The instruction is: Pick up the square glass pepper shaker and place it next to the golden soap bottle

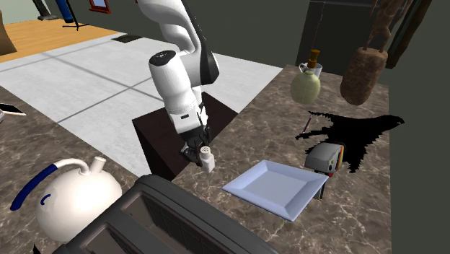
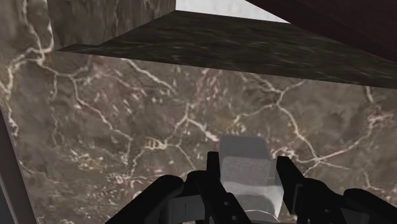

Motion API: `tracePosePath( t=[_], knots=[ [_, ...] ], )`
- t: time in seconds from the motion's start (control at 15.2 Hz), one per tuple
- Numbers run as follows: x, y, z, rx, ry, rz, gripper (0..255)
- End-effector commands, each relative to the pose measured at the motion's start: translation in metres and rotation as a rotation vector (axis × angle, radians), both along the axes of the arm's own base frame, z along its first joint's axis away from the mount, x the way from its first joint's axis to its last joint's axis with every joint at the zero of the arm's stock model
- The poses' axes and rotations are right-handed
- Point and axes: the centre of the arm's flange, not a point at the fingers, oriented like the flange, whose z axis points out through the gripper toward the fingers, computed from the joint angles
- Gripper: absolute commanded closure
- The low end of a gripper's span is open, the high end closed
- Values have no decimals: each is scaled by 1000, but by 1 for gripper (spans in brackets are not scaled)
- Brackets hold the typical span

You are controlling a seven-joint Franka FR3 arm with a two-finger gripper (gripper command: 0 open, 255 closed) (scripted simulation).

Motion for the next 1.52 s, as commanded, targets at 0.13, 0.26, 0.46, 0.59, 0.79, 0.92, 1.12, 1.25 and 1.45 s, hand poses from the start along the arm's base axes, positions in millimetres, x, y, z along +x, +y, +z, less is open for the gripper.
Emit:
tracePosePath(
  t=[0.13,0.26,0.46,0.59,0.79,0.92,1.12,1.25,1.45],
  knots=[
    [0,0,0,0,1,0,255],
    [0,0,0,0,1,0,255],
    [0,0,10,0,1,0,255],
    [0,0,21,0,1,0,255],
    [0,0,36,0,1,0,255],
    [0,0,47,0,1,0,255],
    [0,0,63,0,1,0,255],
    [0,0,73,0,1,0,255],
    [0,0,89,0,1,0,255]
  ],
)
